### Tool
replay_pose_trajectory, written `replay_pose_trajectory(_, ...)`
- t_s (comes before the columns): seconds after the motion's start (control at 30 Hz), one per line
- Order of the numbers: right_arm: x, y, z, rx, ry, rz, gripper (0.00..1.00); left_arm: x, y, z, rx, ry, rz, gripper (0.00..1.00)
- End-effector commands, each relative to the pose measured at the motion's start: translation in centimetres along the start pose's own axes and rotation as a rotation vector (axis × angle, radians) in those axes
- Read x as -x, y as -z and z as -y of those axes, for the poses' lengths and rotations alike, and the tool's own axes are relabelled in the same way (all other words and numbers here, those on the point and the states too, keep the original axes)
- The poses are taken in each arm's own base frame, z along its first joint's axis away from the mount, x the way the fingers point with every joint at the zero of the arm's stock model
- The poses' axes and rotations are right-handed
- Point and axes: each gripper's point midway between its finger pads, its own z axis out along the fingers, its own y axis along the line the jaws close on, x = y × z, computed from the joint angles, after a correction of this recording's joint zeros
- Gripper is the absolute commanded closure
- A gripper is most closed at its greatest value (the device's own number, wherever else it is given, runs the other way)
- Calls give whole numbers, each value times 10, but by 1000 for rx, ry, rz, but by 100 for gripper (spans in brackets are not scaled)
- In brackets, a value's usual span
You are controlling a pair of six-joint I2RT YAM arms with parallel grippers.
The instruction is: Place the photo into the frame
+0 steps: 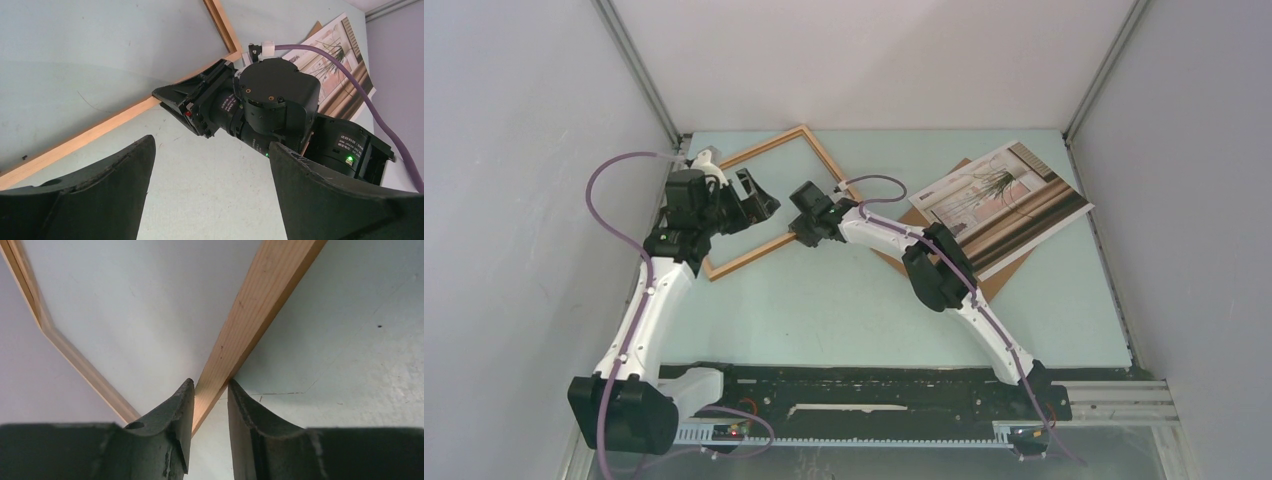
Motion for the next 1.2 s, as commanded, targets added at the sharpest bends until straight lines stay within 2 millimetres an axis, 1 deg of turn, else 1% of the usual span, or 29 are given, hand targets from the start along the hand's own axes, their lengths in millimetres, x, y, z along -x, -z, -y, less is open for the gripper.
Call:
replay_pose_trajectory(0.0,7,-16,32,-103,-8,27,67,14,5,9,-34,-11,33,9)
replay_pose_trajectory(0.13,6,-12,38,-116,52,-22,82,14,4,5,-21,-14,34,9)
replay_pose_trajectory(0.2,7,-6,45,-120,114,-53,86,13,4,2,-9,-17,33,9)
replay_pose_trajectory(0.23,9,1,43,-103,151,-65,88,14,4,2,-6,-19,35,9)
replay_pose_trajectory(0.43,26,33,74,-89,434,-153,100,11,0,-1,5,-19,23,9)
replay_pose_trajectory(0.6,37,49,108,-85,640,-299,100,11,-1,-5,22,-25,25,10)
replay_pose_trajectory(0.77,72,64,132,-114,847,-334,100,9,-4,-9,39,-26,15,9)
replay_pose_trajectory(0.87,96,70,143,-121,913,-360,100,9,-6,-10,41,-28,11,9)
replay_pose_trajectory(0.9,107,70,148,-131,928,-361,100,8,-6,-10,41,-29,8,9)
replay_pose_trajectory(0.97,122,73,158,-166,972,-374,100,8,-6,-10,40,-33,7,9)
replay_pose_trajectory(1.07,133,79,171,-202,1064,-399,100,9,-6,-12,44,-37,8,9)
replay_pose_trajectory(1.17,143,80,175,-224,1144,-384,100,6,-11,-17,55,-26,-8,9)
